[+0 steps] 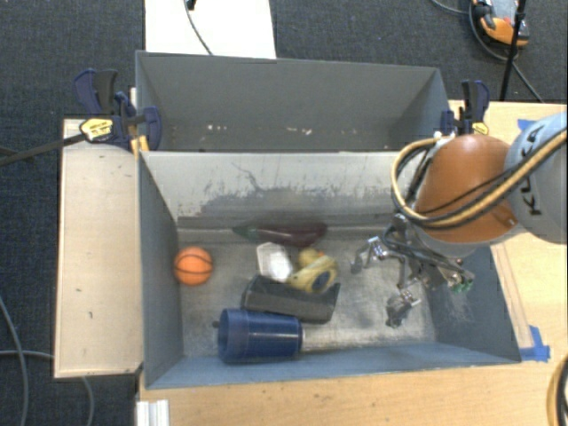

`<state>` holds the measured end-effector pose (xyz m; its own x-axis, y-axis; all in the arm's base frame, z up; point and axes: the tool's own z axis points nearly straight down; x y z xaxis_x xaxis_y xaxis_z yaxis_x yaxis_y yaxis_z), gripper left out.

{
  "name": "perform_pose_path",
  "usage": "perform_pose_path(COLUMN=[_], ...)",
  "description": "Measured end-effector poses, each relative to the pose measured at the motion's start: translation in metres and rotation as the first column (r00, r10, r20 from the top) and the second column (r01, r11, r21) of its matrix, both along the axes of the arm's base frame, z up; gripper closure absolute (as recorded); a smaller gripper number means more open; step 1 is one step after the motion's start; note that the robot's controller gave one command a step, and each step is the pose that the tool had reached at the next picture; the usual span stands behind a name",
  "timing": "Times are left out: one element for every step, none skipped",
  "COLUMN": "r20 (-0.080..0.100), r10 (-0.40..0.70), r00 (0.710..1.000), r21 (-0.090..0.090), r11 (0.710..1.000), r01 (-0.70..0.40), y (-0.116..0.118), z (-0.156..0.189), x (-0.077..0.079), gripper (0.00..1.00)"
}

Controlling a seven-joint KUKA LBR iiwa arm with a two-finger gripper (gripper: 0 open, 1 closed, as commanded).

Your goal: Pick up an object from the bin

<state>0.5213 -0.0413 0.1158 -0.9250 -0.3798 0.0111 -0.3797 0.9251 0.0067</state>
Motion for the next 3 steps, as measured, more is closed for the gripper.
perform_pose_path(r20=[0.028, 0.019, 0.025], r10=[0.036, -0.07, 0.198], r00=[0.999, 0.997, 0.98], r21=[-0.002, -0.005, -0.003], r11=[0.999, 0.998, 0.98], r01=[-0.036, 0.07, -0.198], y=[0.026, 0.076, 0.115], z=[0.0, -0.034, -0.034], x=[0.047, 0.054, 0.033], gripper=[0.0, 0.0, 1.0])
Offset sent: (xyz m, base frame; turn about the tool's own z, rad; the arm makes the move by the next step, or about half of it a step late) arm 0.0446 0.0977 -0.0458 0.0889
